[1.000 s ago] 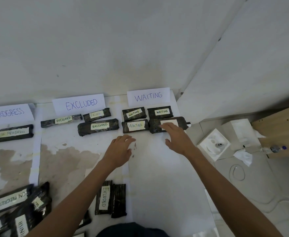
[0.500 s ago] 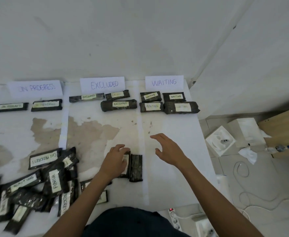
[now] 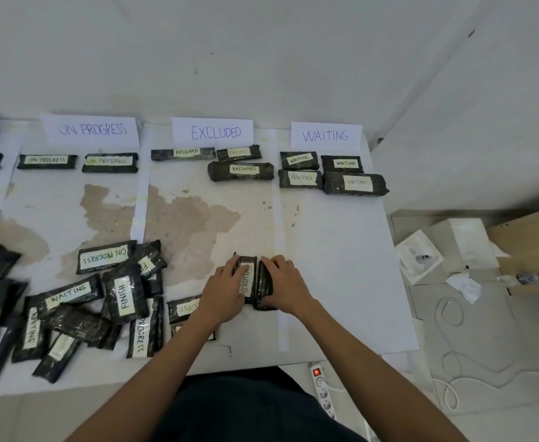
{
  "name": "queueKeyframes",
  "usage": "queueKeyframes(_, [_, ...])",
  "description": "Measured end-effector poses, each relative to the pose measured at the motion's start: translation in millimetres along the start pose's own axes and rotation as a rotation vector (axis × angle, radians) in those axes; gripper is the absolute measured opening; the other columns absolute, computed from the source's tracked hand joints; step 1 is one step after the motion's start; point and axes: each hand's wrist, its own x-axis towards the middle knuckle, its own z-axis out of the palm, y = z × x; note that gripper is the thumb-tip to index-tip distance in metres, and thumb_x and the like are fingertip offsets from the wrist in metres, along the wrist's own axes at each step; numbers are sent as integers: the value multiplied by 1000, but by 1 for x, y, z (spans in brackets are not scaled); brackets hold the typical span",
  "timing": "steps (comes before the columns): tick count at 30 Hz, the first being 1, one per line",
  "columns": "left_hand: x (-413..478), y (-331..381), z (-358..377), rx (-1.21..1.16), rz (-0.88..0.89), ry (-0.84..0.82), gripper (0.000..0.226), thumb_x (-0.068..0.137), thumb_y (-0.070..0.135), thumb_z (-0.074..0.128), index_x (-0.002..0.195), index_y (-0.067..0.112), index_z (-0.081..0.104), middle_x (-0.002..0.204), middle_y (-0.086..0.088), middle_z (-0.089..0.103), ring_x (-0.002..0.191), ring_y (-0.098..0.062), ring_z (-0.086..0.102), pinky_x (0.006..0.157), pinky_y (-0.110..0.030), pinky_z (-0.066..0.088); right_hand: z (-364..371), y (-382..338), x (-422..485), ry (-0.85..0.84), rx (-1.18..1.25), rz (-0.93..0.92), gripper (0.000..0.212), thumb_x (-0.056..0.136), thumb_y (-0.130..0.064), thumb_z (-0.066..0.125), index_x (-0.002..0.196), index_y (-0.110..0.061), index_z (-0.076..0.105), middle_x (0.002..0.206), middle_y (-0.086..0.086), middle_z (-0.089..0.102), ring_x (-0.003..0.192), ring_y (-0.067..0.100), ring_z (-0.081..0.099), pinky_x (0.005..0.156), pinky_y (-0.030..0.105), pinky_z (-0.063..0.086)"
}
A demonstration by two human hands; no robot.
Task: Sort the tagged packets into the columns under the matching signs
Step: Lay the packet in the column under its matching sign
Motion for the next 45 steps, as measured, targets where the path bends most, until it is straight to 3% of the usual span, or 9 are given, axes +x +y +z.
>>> queueKeyframes(5, [-8, -1, -6, -77, 3, 64, 54, 85, 14, 55, 137, 16, 41, 148, -8, 31, 128, -32, 34, 104, -40, 37, -15, -5, -3, -34, 375, 91, 50, 78, -15, 69, 124, -14, 51, 117, 8, 50, 105, 24, 54, 86, 29, 46])
queueKeyframes(9, [-18, 1, -16, -349, -98, 159, 33, 91, 19, 51, 124, 16, 56, 121, -5, 56, 108, -22, 53, 88, -30, 44, -40, -4, -20, 62, 544, 74, 23, 77, -5, 65, 98, -16, 64, 103, 2, 64, 87, 13, 60, 73, 19, 49])
queueKeyframes(14, [-30, 25, -44, -1138, -587, -134, 29, 97, 36, 41, 105, 15, 59, 99, -8, 68, 83, -25, 67, 66, -33, 54, -62, -9, -48, 205, 832, -37, 27, 74, 8, 68, 77, -18, 62, 94, 2, 67, 87, 11, 65, 75, 18, 52])
queueKeyframes(19, [-38, 35, -55, -1431, -486, -56, 20, 96, 15, 49, 114, 12, 56, 96, -11, 68, 72, -19, 65, 68, -33, 55, -62, -12, -63, 239, 912, -135, 33, 75, 15, 66, 76, -17, 63, 110, 6, 62, 107, 16, 61, 84, 23, 55])
queueKeyframes(24, [-42, 37, -60, -1457, -462, 19, 20, 94, 10, 51, 113, 11, 57, 97, -9, 68, 75, -19, 66, 63, -29, 53, -56, -11, -67, 253, 942, -97, 34, 75, 14, 66, 78, -20, 61, 111, 6, 63, 108, 18, 62, 77, 22, 54])
queueKeyframes(31, [-52, 32, -68, -1328, -424, 102, 10, 93, 9, 54, 99, 14, 59, 91, -5, 67, 70, -18, 64, 59, -28, 48, -57, -19, -69, 226, 735, -59, 33, 77, -15, 76, 99, -29, 56, 112, -15, 56, 98, 10, 61, 79, 25, 55])
queueKeyframes(35, [-60, 31, -70, -1199, -359, 121, 10, 93, 11, 54, 98, 18, 59, 92, -5, 69, 65, -14, 63, 65, -32, 50, -60, -27, -64, 261, 640, -93, 48, 78, -16, 74, 116, -29, 49, 115, -12, 50, 98, 9, 57, 74, 12, 51])
queueKeyframes(39, [-65, 26, -75, -1130, -353, 168, 10, 92, 12, 54, 100, 17, 58, 97, -5, 69, 65, -13, 64, 57, -22, 49, -62, -36, -56, 242, 436, -232, 52, 78, -16, 73, 125, -21, 52, 120, -8, 46, 102, 4, 51, 79, 4, 45])
queueKeyframes(45, [-75, 10, -85, -1044, -330, 237, 16, 90, 16, 58, 104, 25, 55, 104, 3, 65, 79, -12, 65, 56, -10, 45, -65, -59, -38, 260, 290, -363, 49, 77, -18, 71, 123, -17, 55, 115, -4, 52, 98, 10, 55, 79, 27, 54])
